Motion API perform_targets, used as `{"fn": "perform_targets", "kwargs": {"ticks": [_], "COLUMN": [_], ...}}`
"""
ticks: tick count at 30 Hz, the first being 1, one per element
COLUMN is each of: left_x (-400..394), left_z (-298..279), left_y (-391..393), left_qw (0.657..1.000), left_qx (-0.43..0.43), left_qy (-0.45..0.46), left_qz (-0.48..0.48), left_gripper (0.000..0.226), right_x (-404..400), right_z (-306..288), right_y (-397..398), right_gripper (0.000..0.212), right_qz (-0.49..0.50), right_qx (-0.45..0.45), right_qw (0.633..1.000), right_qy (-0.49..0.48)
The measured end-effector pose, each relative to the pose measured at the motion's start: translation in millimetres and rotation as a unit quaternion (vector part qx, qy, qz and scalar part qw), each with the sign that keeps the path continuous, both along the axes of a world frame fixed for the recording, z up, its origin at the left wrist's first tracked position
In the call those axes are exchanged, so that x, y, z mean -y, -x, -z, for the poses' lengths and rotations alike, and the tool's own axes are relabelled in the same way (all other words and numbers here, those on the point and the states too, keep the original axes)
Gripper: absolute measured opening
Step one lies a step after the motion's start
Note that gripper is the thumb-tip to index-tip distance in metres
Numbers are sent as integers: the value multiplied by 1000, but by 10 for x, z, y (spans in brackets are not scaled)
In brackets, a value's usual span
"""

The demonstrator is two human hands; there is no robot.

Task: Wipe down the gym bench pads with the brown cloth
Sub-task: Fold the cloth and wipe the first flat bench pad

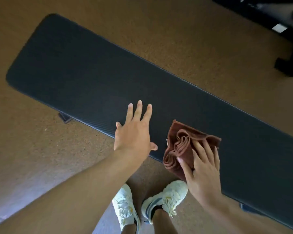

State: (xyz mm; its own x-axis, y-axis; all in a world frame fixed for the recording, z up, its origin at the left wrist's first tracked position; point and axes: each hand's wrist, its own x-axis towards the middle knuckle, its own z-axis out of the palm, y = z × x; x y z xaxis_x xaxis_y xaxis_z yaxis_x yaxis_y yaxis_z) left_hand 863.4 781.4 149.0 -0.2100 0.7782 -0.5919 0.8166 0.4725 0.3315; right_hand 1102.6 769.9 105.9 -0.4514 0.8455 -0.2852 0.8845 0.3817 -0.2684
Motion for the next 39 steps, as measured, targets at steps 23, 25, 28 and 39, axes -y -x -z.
{"fn": "perform_targets", "kwargs": {"ticks": [23,25,28,39], "left_x": [839,888,877,-207], "left_z": [-102,-29,6,-286], "left_y": [142,44,-110,-1427], "left_qw": [868,886,901,961], "left_qx": [193,178,164,221], "left_qy": [-248,-237,-242,-102], "left_qz": [-384,-356,-319,-129], "left_gripper": [36,37,37,62], "right_x": [-443,-901,-1074,-148], "right_z": [-18,70,93,16], "right_y": [1188,1592,1598,-1051], "right_gripper": [69,69,62,60], "right_qz": [125,50,-104,130], "right_qx": [0,-4,-29,21], "right_qw": [992,998,993,991], "right_qy": [32,21,-39,-17]}}
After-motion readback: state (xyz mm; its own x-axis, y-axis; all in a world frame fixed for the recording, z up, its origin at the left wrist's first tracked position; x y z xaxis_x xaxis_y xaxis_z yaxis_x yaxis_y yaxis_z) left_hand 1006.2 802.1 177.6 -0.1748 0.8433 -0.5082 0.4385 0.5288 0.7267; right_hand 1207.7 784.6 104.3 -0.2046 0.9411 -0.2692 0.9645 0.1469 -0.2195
